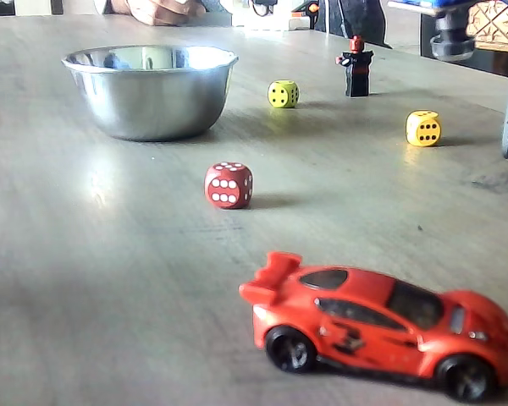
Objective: Pick up the lego figure and place in bowl
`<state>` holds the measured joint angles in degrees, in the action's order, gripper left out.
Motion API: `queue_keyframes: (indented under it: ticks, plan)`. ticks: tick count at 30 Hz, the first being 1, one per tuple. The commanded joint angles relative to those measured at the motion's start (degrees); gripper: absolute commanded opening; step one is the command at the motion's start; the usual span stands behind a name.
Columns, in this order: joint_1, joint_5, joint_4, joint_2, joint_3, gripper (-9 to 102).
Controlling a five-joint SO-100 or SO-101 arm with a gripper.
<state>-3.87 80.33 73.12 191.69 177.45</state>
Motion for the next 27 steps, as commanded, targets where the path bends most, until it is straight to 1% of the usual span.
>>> queue_keyframes:
  ticks: [1,27]
  plan:
    - [-0.09,0.18,0.79,0.44,4.31,-1]
    - [-0.09,0.35,0.09,0.44,4.22,-1]
